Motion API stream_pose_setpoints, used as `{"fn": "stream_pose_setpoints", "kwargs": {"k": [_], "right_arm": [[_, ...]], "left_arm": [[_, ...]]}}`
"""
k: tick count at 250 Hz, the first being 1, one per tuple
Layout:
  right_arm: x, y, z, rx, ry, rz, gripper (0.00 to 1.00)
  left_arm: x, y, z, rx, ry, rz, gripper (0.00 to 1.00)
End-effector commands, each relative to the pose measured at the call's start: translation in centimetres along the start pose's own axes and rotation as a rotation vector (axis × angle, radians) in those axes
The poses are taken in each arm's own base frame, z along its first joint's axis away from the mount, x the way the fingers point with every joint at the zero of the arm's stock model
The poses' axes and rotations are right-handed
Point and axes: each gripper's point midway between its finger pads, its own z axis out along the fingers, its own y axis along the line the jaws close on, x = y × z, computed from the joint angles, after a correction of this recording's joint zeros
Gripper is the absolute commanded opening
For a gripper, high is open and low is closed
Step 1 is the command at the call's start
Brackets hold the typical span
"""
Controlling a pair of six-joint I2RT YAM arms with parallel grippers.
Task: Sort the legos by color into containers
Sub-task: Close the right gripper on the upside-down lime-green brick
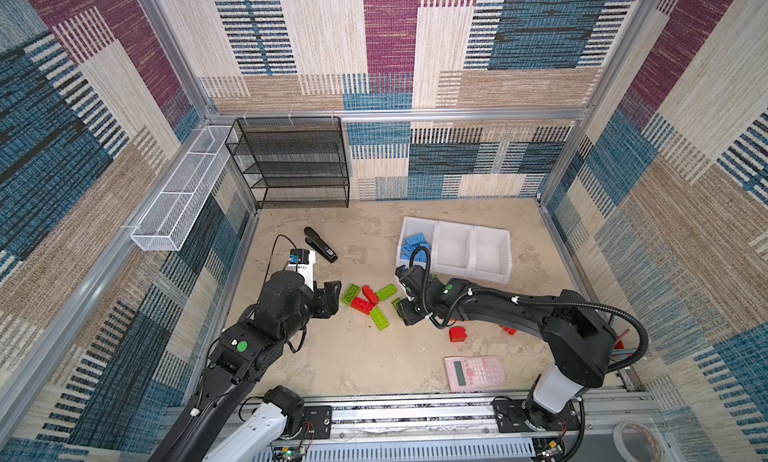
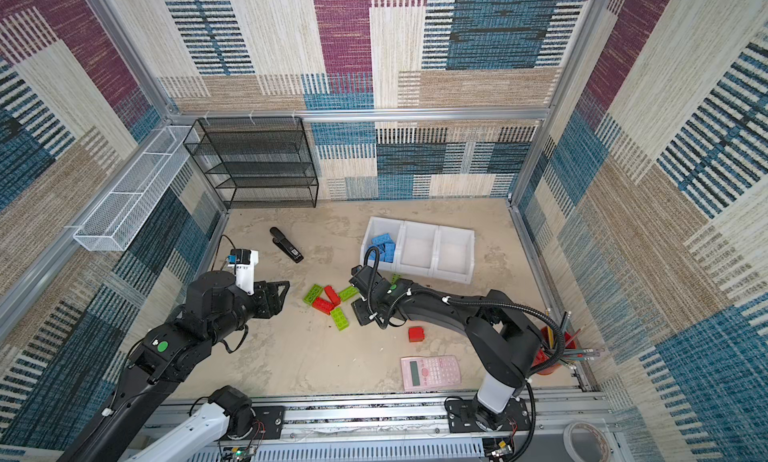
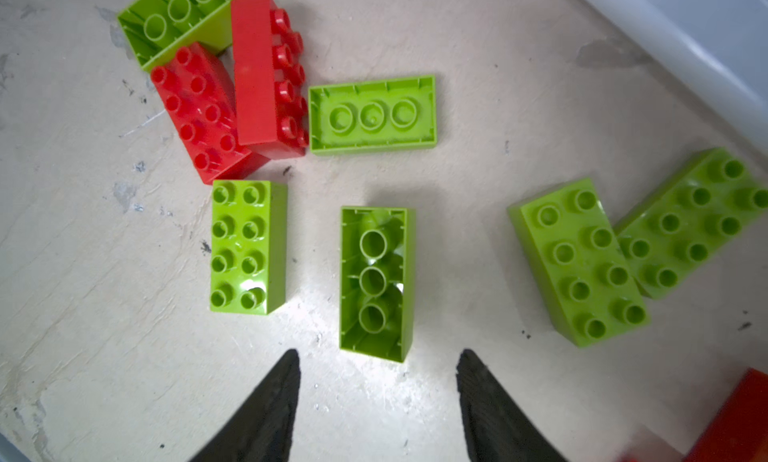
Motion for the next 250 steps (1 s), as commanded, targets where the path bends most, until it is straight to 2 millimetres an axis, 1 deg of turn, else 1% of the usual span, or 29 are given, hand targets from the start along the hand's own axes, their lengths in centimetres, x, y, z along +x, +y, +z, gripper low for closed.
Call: {"fn": "stream_pose_setpoints", "kwargs": {"k": [1,29,70,98,130,175,211,250], "right_arm": [[-0.6,-0.1,0.7,0.015,-0.015,0.003,0.74],[-0.6,0.0,1.7,0.016,-0.008,0.002,0.79],[-0.8,-0.3,3.0,0.043,0.007,-0.022,0.80],[-1.2,-0.6,3.8,0.076,0.019,-0.040,0.77],[-1.3,-0.9,4.9,0.105,0.034,-0.039,0.67],[-1.1,-0.9,5.6,0.105,0.048,-0.015,0.49],[-1.4,-0.8,5.0,0.105,0.040,0.034,0.38],[-2.0,-0.6,3.7,0.091,0.012,0.065,0.32]], "left_arm": [[0.3,0.2,0.2,-0.013,0.012,0.012,0.67],[0.4,0.3,0.4,-0.015,0.017,0.013,0.67],[0.7,0.3,0.8,-0.023,0.031,0.013,0.67],[0.8,0.4,0.9,-0.026,0.038,0.013,0.67],[0.9,0.0,1.0,-0.012,0.045,0.017,0.67],[1.2,-0.5,0.8,-0.002,0.045,0.042,0.67],[1.4,-1.2,0.8,0.016,0.053,0.065,0.67],[1.8,-1.7,1.1,0.027,0.071,0.077,0.67]]}}
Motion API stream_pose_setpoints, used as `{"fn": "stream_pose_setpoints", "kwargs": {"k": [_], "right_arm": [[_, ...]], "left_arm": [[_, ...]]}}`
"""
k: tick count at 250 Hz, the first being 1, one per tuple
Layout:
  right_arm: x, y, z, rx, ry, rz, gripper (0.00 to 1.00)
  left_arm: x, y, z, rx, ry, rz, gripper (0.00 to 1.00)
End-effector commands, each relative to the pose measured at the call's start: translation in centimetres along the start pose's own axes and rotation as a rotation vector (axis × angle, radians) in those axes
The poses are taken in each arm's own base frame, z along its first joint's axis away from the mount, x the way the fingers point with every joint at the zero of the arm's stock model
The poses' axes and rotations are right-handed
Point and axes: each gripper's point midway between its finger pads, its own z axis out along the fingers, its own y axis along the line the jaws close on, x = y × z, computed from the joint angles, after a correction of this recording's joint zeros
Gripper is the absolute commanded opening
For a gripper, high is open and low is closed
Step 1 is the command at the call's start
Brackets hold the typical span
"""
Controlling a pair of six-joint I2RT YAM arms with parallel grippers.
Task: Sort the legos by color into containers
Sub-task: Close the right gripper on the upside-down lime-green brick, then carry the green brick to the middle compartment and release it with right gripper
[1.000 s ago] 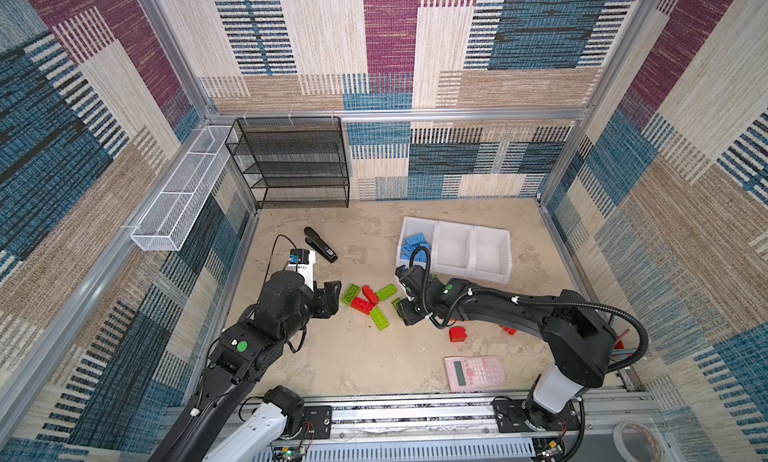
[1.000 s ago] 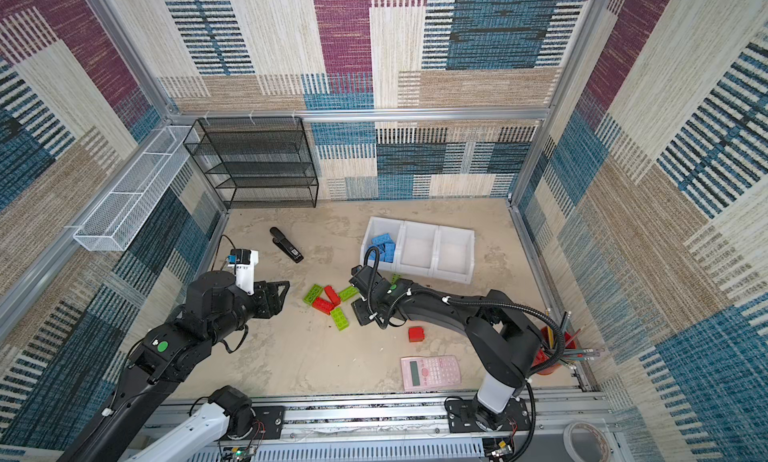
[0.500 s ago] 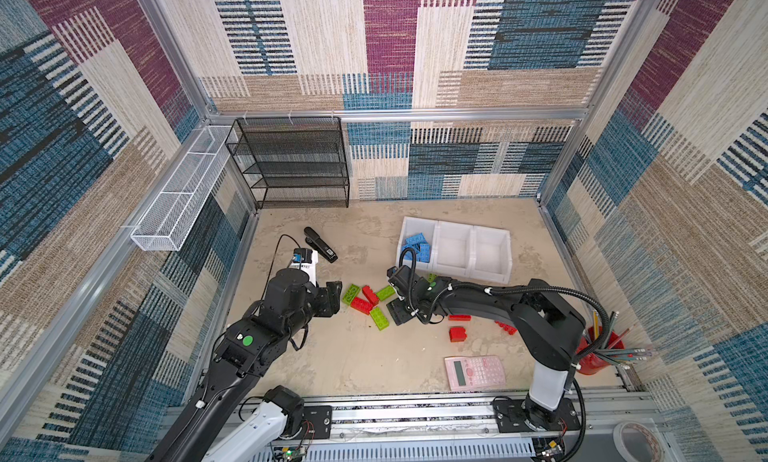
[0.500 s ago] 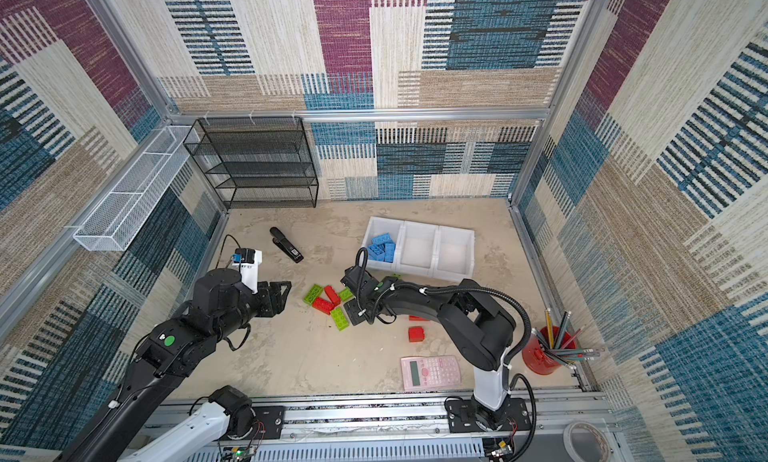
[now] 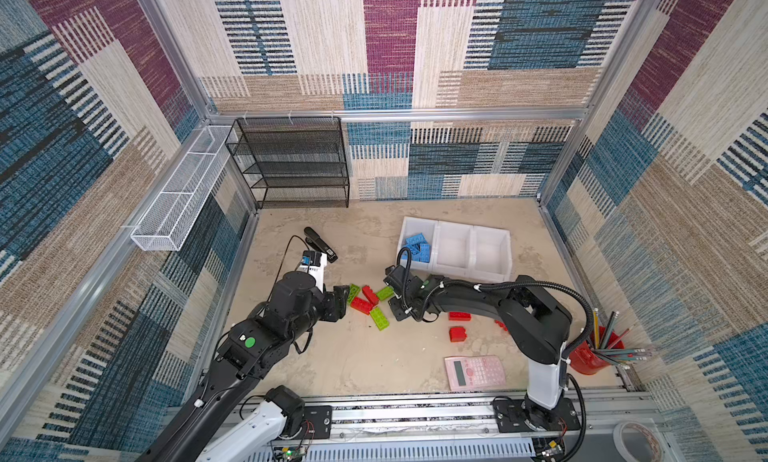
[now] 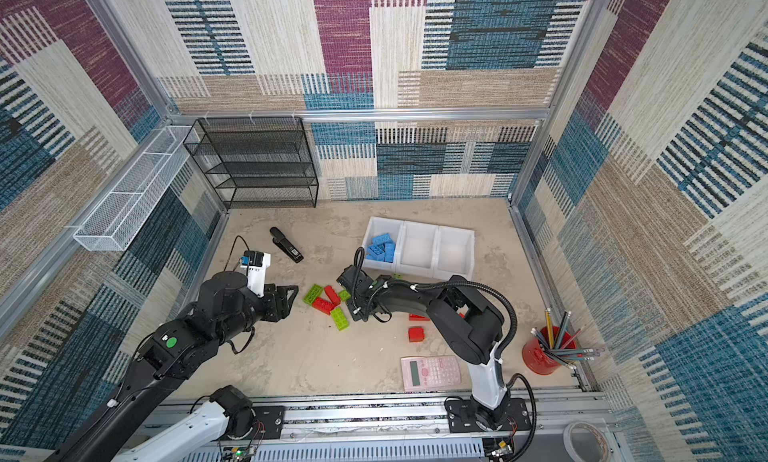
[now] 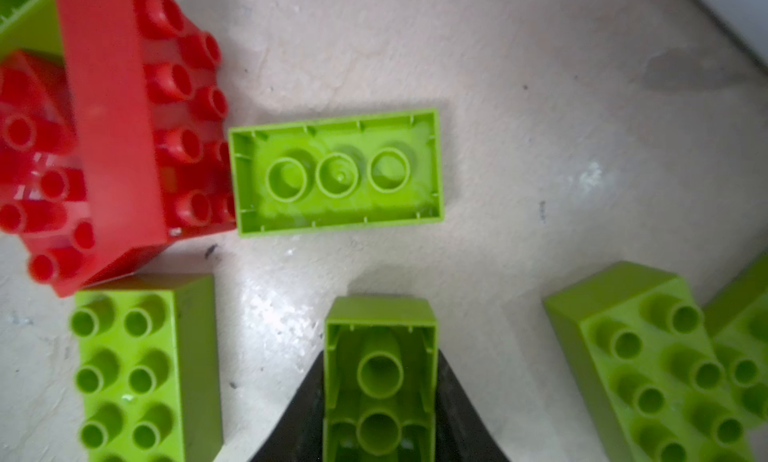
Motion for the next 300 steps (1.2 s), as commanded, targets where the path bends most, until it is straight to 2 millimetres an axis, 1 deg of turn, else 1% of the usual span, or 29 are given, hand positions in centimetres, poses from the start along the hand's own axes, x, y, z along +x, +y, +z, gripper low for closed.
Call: {"fn": "stream_pose_setpoints", "kwargs": {"k": [1,46,62,86,115,157,184,230,261,282,300], "right_arm": [[-0.8,0.1,-1.4,-0.012,-0.033,0.047,0.32],[-1.0,-0.9,-4.1,-0.040,-0.090,0.080,0.32],[-1.1,-1.5,-4.9,-0.070,-0.107,0.098,0.32],[-2.0,-2.9,-6.2,-0.127,-0.143,0.132,0.31],[-3.6,-5.2,-8.0,-0.157,-0.200,0.158,0.31],[-6.7,-9.9,-10.5,-0.140,-0.320,0.202,0.32],[-8.2,-12.7,-11.7,-0.122,-0.388,0.240,0.32],[-10.5,-17.9,-12.6,-0.091,-0.479,0.328,0.32],[-11.9,-20.8,-12.0,-0.058,-0.503,0.360,0.32],[-12.4,-22.3,-11.4,-0.040,-0.505,0.379,0.32],[-12.6,-22.9,-10.8,-0.040,-0.502,0.387,0.32]], "left_arm": [[0.4,0.1,0.3,-0.011,0.016,0.021,0.67],[0.9,-0.2,0.9,0.000,0.043,0.020,0.67],[1.5,-0.2,1.6,0.000,0.074,0.022,0.69],[2.7,-0.3,2.8,-0.014,0.157,0.015,0.69],[3.6,-0.4,4.3,-0.030,0.224,-0.003,0.69],[5.5,-1.1,6.8,-0.017,0.324,-0.041,0.69],[6.1,-1.2,7.8,-0.026,0.368,-0.054,0.68],[6.4,-1.4,8.8,-0.037,0.396,-0.068,0.68],[7.0,-1.4,9.5,-0.043,0.431,-0.078,0.68],[7.3,-1.3,9.7,-0.058,0.454,-0.078,0.67],[7.5,-1.3,9.7,-0.060,0.463,-0.083,0.67]]}}
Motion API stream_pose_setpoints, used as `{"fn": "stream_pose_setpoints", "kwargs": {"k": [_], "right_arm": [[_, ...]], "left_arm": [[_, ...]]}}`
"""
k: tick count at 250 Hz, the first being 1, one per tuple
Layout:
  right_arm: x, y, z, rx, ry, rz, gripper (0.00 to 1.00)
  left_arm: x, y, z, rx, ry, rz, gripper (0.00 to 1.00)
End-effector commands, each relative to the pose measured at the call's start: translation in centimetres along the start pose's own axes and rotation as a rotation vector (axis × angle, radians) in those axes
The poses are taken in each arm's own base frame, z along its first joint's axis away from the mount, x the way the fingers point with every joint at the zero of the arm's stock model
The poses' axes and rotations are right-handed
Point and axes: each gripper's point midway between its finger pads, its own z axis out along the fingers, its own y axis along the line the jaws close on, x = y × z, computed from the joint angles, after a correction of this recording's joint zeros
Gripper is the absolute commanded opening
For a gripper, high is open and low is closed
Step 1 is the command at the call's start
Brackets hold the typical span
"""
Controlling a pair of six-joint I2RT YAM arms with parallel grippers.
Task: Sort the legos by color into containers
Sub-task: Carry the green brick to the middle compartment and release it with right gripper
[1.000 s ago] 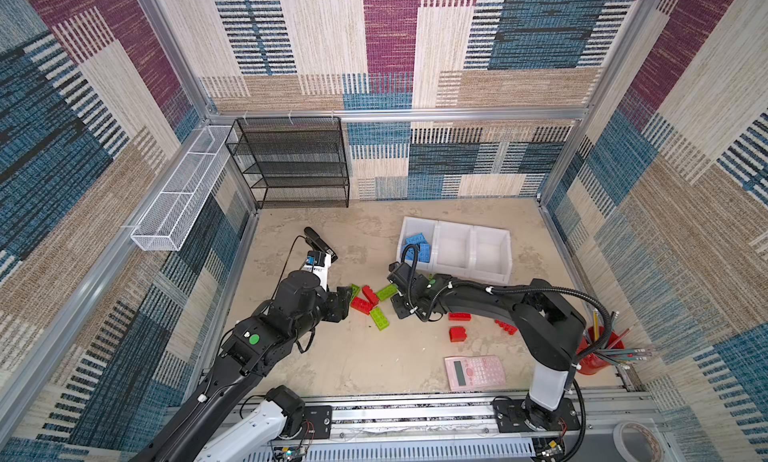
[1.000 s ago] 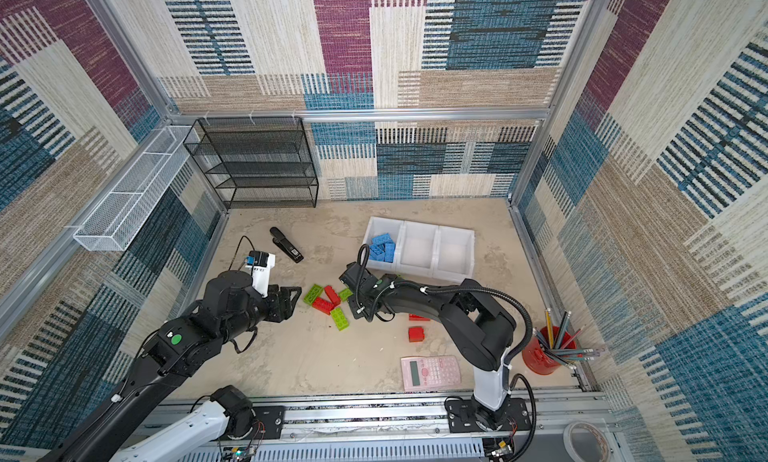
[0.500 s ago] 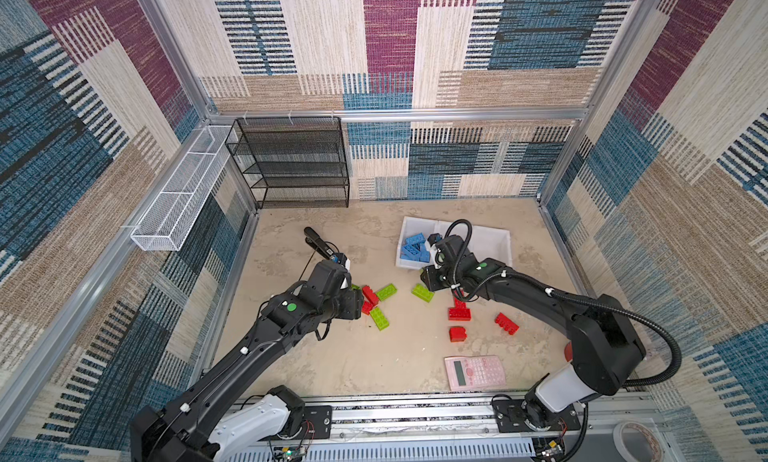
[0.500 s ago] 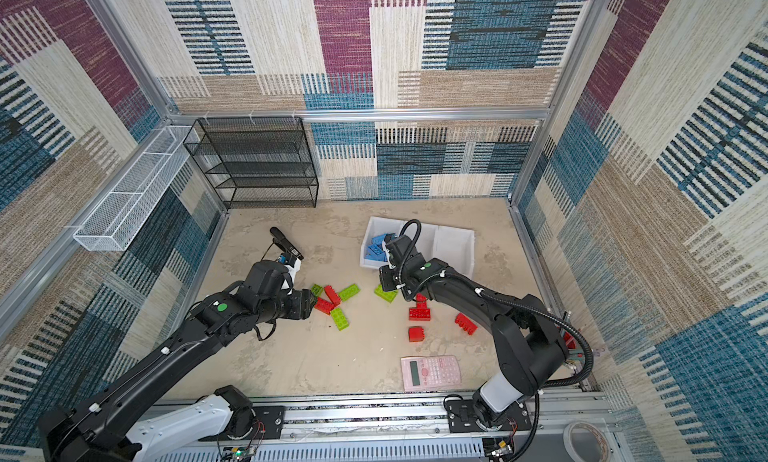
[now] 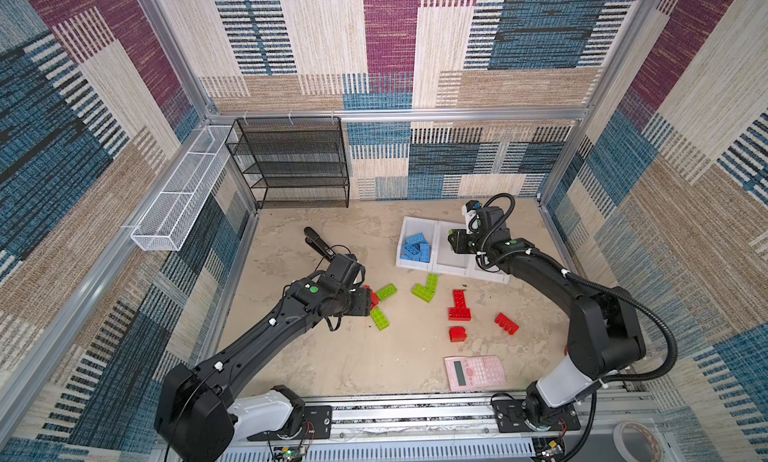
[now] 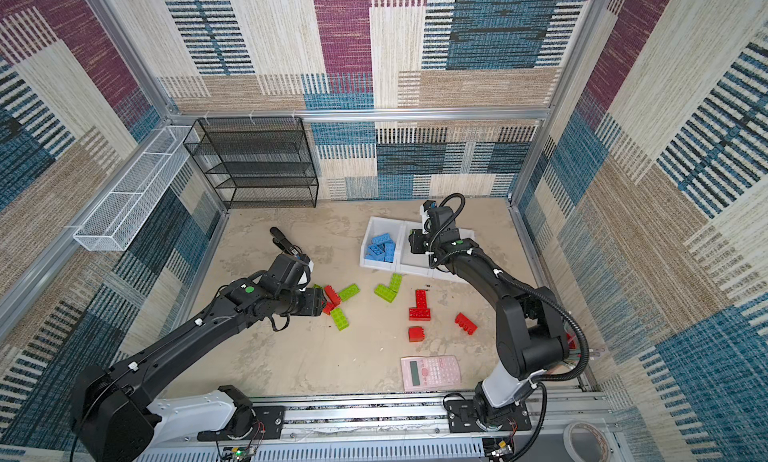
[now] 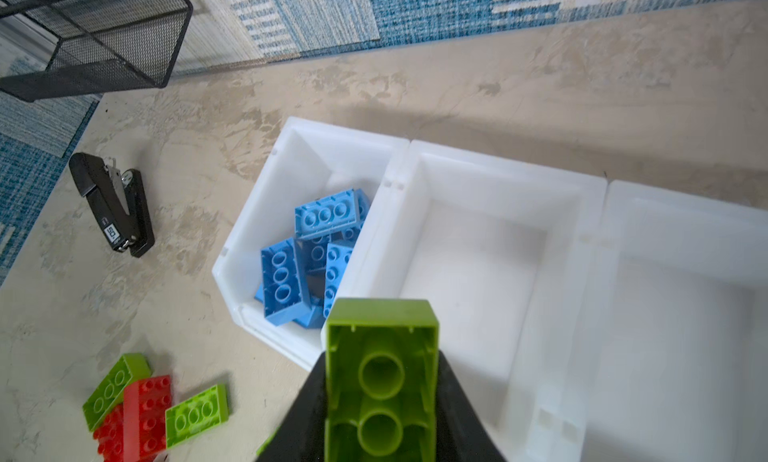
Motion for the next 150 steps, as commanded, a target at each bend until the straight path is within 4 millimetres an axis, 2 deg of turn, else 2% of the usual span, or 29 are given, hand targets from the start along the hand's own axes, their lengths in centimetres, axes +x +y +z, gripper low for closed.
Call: {"fn": "stream_pose_setpoints", "kwargs": {"k": [1,60,90,124,150], "right_arm": [[-1.4,-0.2,0.8,-0.021,-0.041,-0.003,0.32],[-1.0,-1.3,2.5,-0.015,-0.023,0.012,0.38],[-1.1,-1.5,2.6,-0.013,-0.027,0.018,0.47],[-1.2,-1.4,2.7,-0.021,-0.024,0.007,0.62],[-1.4,-1.4,2.4,-0.022,-0.027,-0.003,0.68]], "left_arm": [[-0.2,-0.2,0.0,0.005,0.005,-0.027,0.67],[0.8,-0.1,0.9,0.012,0.034,-0.056,0.67],[1.1,-0.2,1.2,0.019,0.050,-0.058,0.67],[1.8,-0.1,1.9,0.008,0.088,-0.065,0.67],[2.7,-0.1,2.8,-0.012,0.120,-0.080,0.68]]}}
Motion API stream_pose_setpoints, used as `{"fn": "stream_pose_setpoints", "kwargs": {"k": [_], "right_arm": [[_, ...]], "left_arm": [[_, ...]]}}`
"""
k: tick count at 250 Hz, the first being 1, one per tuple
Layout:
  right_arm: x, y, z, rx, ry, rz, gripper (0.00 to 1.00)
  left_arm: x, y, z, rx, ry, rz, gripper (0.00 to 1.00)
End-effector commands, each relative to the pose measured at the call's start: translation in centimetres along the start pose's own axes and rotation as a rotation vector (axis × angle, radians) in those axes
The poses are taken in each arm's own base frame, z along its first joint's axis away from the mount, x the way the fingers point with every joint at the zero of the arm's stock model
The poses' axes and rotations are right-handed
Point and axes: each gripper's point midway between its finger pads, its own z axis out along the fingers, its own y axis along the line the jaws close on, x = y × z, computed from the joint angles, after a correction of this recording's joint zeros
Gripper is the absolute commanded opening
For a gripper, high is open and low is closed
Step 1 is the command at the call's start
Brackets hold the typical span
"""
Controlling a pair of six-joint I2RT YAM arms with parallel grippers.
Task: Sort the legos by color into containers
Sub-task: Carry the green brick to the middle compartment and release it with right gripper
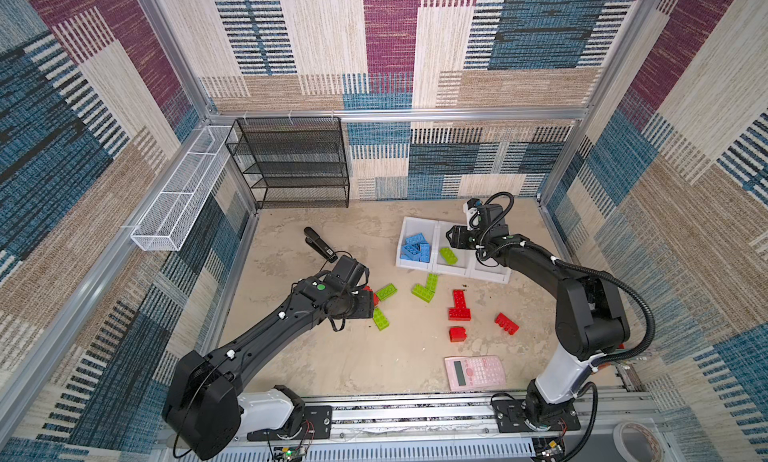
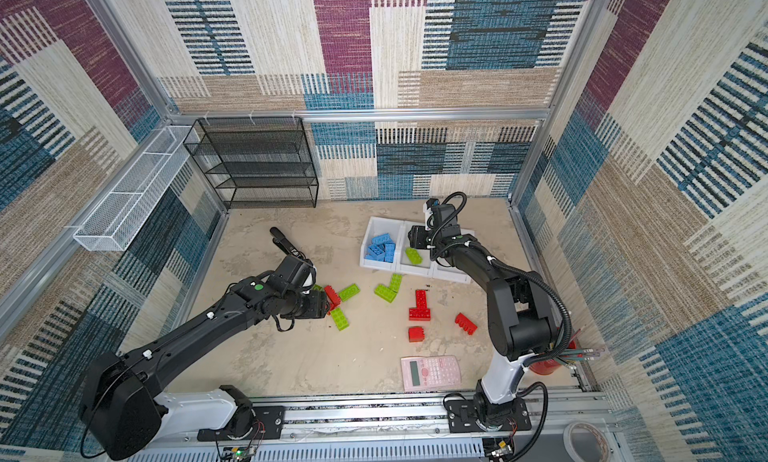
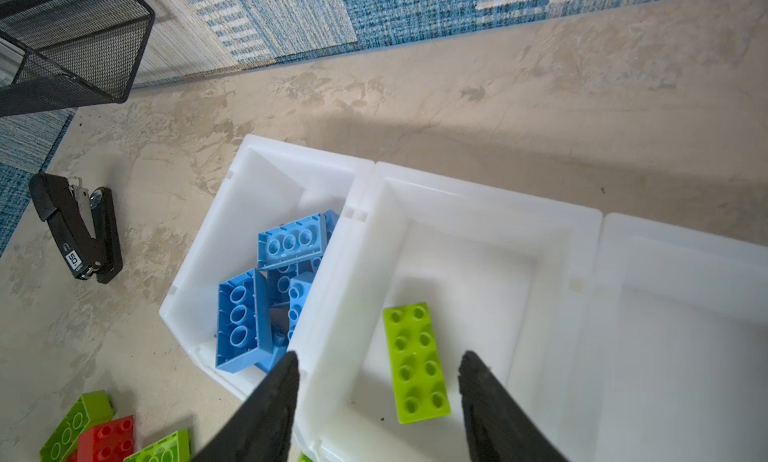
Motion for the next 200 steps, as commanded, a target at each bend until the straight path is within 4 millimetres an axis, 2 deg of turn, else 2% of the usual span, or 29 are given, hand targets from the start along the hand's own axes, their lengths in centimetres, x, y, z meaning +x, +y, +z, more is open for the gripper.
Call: {"fn": "stream_pose_setpoints", "kwargs": {"k": [1,73,163,200], "right_arm": [[-1.1,0.5,-0.2,-0.021,-0.034,-0.024,0.68],[-1.3,2.1,-2.8,-0.103,-0.098,-0.022,0.74],[0.6,3.0,-5.6,-0.170,-0.137,0.021,0.75],[1.0,3.0,-5.9,-0.177,-0.147,0.016,0.75]], "left_arm": [[0.8,-0.1,0.9,-0.004,0.034,-0.015,0.68],[2.2,-1.3,3.8,-0.041,0.100,-0.010,0.70],[2.3,-2.0,7.0,-0.165,0.173,-0.001,0.77],[2.0,-2.3,8.6,-0.181,0.178,-0.017,0.77]]}}
